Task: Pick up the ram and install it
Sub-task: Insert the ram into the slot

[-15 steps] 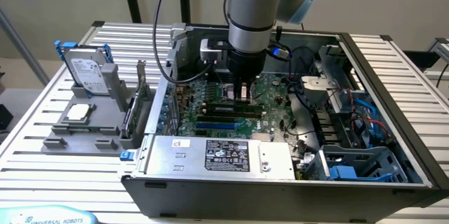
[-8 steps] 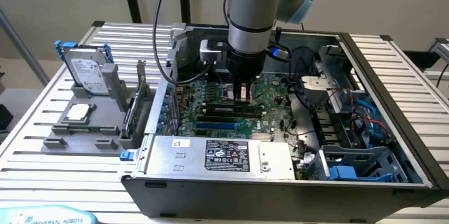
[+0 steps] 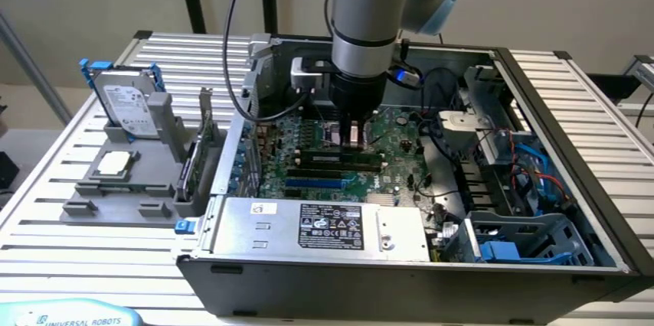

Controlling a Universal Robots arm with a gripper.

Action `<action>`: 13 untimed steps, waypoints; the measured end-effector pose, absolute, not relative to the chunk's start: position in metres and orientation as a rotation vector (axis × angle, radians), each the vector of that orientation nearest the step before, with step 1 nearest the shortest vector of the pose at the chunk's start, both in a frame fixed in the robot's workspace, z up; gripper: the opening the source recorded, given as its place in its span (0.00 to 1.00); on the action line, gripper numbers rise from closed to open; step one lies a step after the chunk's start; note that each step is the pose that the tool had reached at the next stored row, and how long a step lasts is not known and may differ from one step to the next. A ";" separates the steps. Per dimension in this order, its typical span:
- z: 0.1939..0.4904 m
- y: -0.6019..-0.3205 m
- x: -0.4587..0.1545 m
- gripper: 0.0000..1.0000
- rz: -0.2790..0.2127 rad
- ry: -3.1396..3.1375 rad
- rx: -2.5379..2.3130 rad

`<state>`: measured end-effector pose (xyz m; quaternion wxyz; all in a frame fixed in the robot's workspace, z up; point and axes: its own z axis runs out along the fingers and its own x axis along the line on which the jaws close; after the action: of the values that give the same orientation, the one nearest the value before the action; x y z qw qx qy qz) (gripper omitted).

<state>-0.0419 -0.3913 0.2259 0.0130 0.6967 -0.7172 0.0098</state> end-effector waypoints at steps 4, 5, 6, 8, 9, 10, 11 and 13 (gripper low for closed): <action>0.226 -0.389 -0.042 0.14 0.031 -2.235 2.171; 0.226 -0.389 -0.042 0.14 0.031 -2.234 2.171; 0.226 -0.389 -0.042 0.14 0.031 -2.234 2.171; 0.226 -0.389 -0.042 0.14 0.032 -2.234 2.170; 0.225 -0.389 -0.042 0.14 0.033 -2.234 2.170; 0.225 -0.389 -0.042 0.14 0.033 -2.234 2.170; 0.225 -0.389 -0.042 0.14 0.033 -2.233 2.169; 0.224 -0.389 -0.042 0.14 0.034 -2.233 2.169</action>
<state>-0.0420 -0.3893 0.2242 0.0140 0.6966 -0.7172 0.0108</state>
